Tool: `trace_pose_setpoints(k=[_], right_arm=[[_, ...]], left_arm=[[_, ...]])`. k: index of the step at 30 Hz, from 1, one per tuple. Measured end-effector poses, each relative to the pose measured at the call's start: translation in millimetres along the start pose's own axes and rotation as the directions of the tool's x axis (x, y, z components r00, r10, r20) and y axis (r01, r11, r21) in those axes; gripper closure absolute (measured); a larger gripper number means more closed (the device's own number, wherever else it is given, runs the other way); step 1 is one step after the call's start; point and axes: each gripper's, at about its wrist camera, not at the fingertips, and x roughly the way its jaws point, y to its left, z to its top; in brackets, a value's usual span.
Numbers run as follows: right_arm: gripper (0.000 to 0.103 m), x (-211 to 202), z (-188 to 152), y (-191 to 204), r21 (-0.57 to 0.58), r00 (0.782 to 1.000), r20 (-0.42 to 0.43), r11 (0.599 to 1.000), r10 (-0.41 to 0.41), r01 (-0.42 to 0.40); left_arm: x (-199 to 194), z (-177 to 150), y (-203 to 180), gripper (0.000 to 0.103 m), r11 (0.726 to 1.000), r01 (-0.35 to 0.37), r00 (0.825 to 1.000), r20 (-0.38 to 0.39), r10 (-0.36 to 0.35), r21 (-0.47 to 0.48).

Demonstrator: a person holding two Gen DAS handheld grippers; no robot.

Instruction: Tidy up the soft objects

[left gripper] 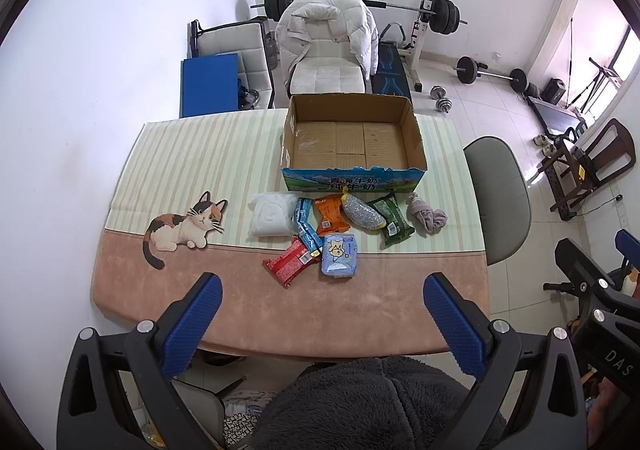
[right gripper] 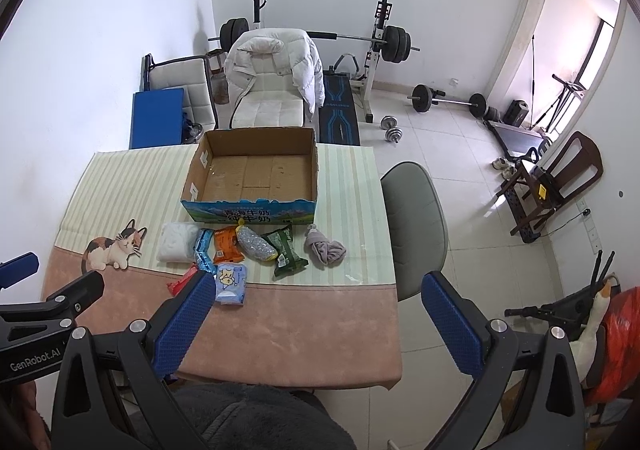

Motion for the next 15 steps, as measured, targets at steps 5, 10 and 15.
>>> trace_pose_setpoints(k=[5,10,15], right_arm=[[0.000,-0.7,-0.4,-0.6,0.003,0.999,0.047,1.000,-0.002,0.001],[0.000,-1.6,3.4,-0.3,0.003,0.998,0.057,1.000,0.010,-0.011],[0.000,7.8,4.1,-0.2,-0.003,0.999,-0.049,1.000,0.019,-0.019]], left_arm=[[-1.9,2.7,-2.2,0.000,1.000,0.000,1.000,0.004,0.000,-0.002],[-2.5,2.8,-2.6,0.000,1.000,0.000,1.000,0.004,0.000,-0.004],[-2.3,3.9,-4.9,0.000,1.000,-0.001,1.000,0.007,0.001,-0.007]])
